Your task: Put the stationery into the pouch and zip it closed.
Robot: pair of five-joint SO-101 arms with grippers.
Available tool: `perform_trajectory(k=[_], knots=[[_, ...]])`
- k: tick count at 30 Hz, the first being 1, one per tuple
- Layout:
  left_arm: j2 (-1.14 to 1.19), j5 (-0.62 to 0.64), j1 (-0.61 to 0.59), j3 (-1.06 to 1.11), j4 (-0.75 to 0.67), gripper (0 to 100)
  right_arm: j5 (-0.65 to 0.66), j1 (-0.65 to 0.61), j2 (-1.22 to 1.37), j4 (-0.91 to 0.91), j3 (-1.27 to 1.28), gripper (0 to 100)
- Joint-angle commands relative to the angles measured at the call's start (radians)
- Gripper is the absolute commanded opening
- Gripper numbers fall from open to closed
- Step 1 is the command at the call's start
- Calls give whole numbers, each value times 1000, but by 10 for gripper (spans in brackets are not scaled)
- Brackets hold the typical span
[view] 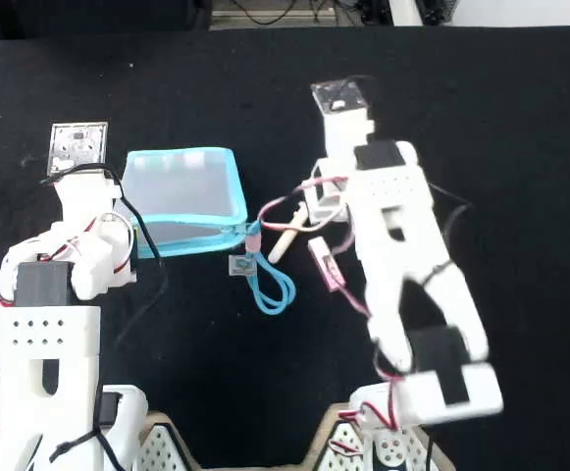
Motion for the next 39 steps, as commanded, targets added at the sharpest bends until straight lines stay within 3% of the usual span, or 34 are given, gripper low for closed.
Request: perform_trajectory(k=[1,10,20,34,36,39], knots=[[-9,8,-4,-19,-9,30,38,9,76,14,-108,162],[-9,8,-4,-19,-9,30,137,-35,245,118,-234,162],[-9,6,-4,-19,-6,30,135,-32,467,126,-384,162],[-9,5,-5,-19,-5,30,138,-32,737,316,-676,162],[-9,5,-5,-19,-5,30,140,-31,765,354,-720,131],[-9,5,-5,-19,-5,30,178,-18,782,399,-766,4]])
